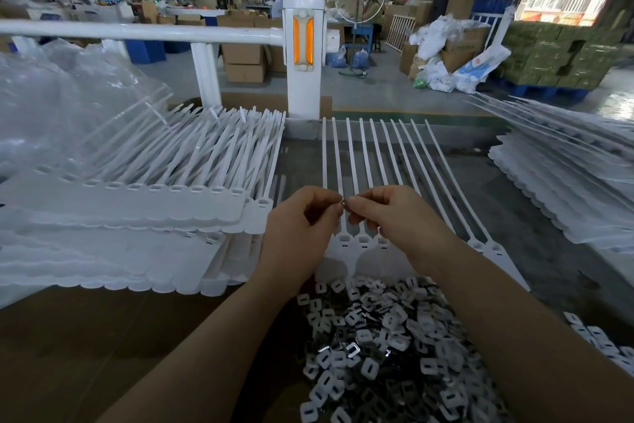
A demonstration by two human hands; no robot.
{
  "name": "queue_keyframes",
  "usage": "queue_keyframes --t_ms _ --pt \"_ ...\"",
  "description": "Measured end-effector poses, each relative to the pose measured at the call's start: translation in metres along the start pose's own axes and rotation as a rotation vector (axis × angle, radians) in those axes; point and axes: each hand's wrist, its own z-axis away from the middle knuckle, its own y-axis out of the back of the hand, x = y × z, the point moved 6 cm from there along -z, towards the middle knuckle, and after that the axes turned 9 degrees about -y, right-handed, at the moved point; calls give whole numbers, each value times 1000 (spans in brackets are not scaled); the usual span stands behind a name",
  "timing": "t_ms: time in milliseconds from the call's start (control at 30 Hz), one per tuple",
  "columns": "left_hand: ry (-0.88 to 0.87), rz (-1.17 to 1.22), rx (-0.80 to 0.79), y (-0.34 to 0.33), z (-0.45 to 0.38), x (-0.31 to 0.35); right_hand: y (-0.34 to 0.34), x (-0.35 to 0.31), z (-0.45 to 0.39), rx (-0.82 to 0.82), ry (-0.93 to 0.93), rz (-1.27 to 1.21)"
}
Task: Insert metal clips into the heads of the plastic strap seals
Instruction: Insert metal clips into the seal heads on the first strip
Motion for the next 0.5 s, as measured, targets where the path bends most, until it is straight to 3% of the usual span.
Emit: queue_keyframes --t_ms 500 --pt "313 438 55 -6 2 -11 2 -2 -2 26 58 -79"
